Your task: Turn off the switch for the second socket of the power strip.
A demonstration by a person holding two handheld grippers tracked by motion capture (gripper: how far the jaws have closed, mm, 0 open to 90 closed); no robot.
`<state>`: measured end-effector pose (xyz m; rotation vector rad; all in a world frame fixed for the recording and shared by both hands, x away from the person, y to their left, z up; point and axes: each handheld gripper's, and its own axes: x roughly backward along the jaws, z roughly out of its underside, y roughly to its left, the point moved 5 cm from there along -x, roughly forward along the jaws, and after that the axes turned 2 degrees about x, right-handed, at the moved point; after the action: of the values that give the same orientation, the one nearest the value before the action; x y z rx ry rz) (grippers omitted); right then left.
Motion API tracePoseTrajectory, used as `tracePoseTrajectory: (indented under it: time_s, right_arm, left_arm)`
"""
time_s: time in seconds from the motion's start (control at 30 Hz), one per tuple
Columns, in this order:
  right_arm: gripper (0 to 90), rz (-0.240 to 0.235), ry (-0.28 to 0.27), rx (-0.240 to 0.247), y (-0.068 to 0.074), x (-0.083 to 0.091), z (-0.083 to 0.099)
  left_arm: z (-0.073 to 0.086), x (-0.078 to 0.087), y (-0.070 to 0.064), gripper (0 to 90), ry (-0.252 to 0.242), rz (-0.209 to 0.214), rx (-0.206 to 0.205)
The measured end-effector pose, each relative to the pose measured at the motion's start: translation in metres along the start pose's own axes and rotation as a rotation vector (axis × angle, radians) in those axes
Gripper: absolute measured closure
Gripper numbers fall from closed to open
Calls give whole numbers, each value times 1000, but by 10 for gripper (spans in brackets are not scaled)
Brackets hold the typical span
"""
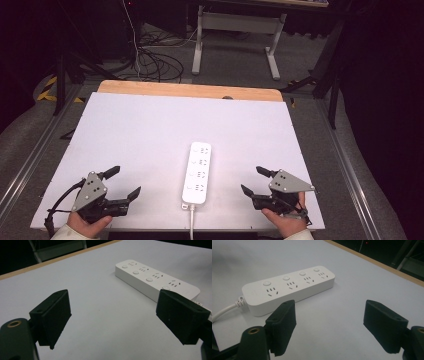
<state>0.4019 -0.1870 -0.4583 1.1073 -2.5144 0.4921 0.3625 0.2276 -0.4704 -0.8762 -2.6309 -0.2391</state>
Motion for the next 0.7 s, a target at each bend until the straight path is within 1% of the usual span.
tracePoseTrajectory:
  time_s: [0.07, 0.17, 0.3, 0.33, 0.47, 0.57, 0.7]
  right_arm:
    - [268, -6, -3, -1, 0, 0, 0]
    - [272, 0, 0, 0, -1, 0, 0]
    - [272, -3, -5, -3, 0, 1, -1]
    - [272, -9, -7, -4, 0, 1, -1]
    - [273, -13, -5, -10, 0, 0, -1]
    - [273, -16, -6, -8, 0, 1, -1]
    - [273, -29, -7, 0, 0, 1, -3]
  left_arm:
    - [0, 0, 0, 132, -2, 0, -3]
    - [0, 0, 0, 132, -2, -1, -6]
    - [0, 0, 1, 132, 0, -7, -13]
    - [1, -1, 1, 132, 7, -4, -8]
    - [1, 0, -1, 132, 2, -2, -4]
    - [0, 0, 0, 132, 1, -11, -8]
    - [0, 0, 1, 132, 0, -15, -1]
